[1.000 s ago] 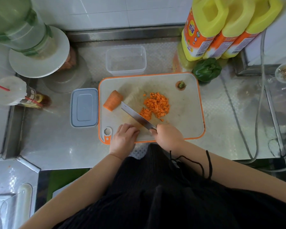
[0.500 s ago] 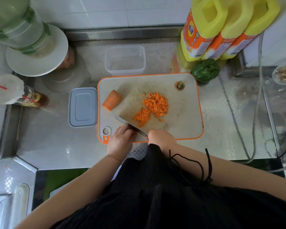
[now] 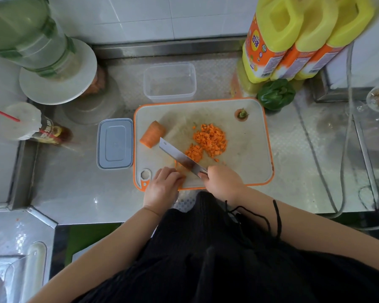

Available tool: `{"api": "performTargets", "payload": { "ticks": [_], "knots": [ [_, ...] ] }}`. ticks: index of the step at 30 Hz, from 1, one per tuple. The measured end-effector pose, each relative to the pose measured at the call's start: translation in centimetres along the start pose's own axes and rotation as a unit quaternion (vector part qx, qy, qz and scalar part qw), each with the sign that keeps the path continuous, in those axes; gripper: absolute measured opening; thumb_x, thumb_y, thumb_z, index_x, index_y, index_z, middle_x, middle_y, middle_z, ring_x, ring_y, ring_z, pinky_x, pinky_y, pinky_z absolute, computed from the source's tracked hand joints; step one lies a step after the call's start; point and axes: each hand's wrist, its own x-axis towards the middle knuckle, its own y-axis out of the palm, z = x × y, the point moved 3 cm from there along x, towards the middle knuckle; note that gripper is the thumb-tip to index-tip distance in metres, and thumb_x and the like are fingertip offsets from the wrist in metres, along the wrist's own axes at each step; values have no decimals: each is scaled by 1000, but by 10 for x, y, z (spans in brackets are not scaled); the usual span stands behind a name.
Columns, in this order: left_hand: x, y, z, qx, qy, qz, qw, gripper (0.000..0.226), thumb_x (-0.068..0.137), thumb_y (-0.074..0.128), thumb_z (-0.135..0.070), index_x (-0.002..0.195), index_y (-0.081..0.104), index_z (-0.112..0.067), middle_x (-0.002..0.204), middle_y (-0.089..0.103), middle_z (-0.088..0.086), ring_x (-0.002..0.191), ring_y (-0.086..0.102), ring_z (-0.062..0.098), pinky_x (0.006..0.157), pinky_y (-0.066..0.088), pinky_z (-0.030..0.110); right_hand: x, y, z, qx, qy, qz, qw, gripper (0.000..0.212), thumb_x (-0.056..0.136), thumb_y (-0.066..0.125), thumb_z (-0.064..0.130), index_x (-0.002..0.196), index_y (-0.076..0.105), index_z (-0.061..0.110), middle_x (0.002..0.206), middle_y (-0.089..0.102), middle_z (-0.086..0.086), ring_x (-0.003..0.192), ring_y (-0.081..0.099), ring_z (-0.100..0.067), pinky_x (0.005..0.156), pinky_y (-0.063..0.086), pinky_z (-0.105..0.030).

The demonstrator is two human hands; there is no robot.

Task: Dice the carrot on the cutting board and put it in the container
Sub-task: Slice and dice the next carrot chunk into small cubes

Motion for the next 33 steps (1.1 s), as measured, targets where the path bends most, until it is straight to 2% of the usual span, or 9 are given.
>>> {"api": "performTargets", "payload": {
  "ticks": [3,5,9,14,18,21,25,29,33],
  "knots": [
    [-2,-4,-3,0,15,-12,1000,22,91,57,-23,85,72,-8,88,64,7,77,59,27,59,52,35,-7,4,1,-34,-21,-5,999,30,102,37,36,83,45,14,67,43,0,70,49,-26,62,37,-31],
    [-2,-3,-5,-2,12,-4,1000,24,90,56,-24,83,70,-7,88,64,8,76,59,28,57,53,36,-10,8,4,-46,-35,2,998,28,101,39,34,81,43,14,63,39,3,73,54,-28,63,40,-33],
    [-1,1,-6,-3,-16,10,1000,27,89,54,-25,78,69,-5,86,65,9,74,59,31,56,54,38,-11,10,7,-62,-42,26,997,20,99,43,25,86,51,11,64,41,2,74,57,-28,63,44,-35],
    [-1,2,-5,-10,-12,10,1000,27,89,54,-23,80,71,-5,86,66,10,73,61,33,57,55,39,-5,16,9,-69,-9,47,996,16,95,48,16,83,56,11,66,49,1,72,60,-25,62,44,-31],
    [-2,3,-3,-15,-12,5,1000,24,89,56,-23,84,72,-5,88,67,9,74,62,32,60,56,37,0,24,16,-93,34,40,994,15,93,50,14,90,64,9,63,48,1,73,62,-23,63,47,-30],
    [-2,4,-3,-12,-13,3,1000,23,89,57,-22,84,72,-6,88,67,9,75,63,32,59,56,38,0,22,17,-89,13,29,996,16,95,50,18,93,62,8,66,48,0,77,62,-24,66,50,-33],
    [-1,2,-4,-6,-12,-3,1000,24,89,56,-22,82,73,-7,87,67,8,74,63,30,60,55,36,1,12,8,-36,0,23,999,32,101,41,36,93,56,10,68,46,1,75,54,-25,67,45,-35],
    [-1,-3,-7,-9,-14,6,1000,24,87,55,-22,82,74,-8,85,65,7,74,62,27,62,55,33,0,12,3,-14,1,8,1000,38,101,39,40,99,58,7,86,60,-8,85,61,-29,66,44,-34],
    [-9,-14,5,12,-3,9,1000,23,88,56,-28,90,71,-10,91,62,7,78,61,26,57,52,33,-3,10,3,-36,-14,-3,999,36,101,36,40,96,56,10,75,50,-1,75,54,-24,63,41,-32]
  ]
}}
